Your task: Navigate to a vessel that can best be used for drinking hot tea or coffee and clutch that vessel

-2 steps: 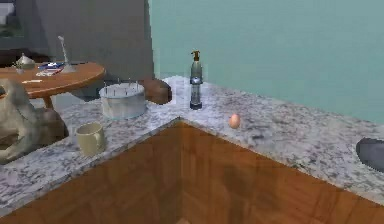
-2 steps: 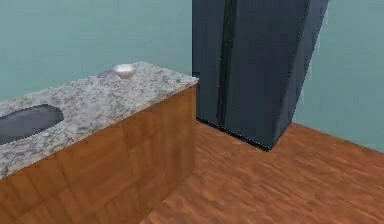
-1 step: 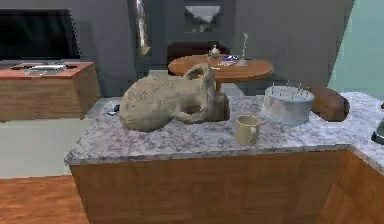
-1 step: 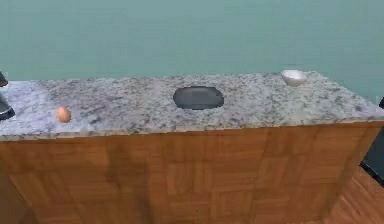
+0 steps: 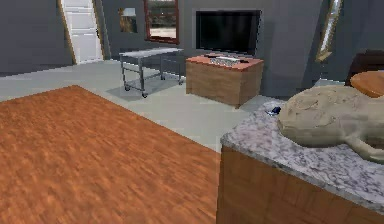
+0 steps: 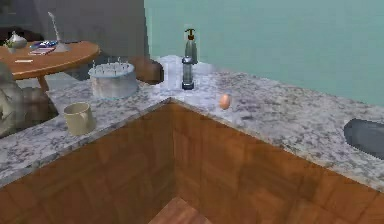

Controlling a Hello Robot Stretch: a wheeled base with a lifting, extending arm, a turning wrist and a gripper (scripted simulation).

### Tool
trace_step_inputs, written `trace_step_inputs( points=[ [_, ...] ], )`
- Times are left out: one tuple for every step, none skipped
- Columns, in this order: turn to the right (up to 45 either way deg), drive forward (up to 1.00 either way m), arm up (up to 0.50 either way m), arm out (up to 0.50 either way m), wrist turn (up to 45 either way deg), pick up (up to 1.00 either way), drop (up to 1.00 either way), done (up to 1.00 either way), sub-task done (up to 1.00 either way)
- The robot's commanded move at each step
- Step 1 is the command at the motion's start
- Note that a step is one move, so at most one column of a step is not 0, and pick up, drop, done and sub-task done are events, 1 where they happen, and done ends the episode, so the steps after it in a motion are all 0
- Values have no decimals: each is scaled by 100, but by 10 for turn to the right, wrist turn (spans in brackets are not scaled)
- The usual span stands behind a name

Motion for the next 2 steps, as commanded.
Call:
trace_step_inputs(
  points=[
    [-240,0,0,0,0,0,0,0,0],
    [0,0,50,0,0,0,0,0,0]
  ],
)
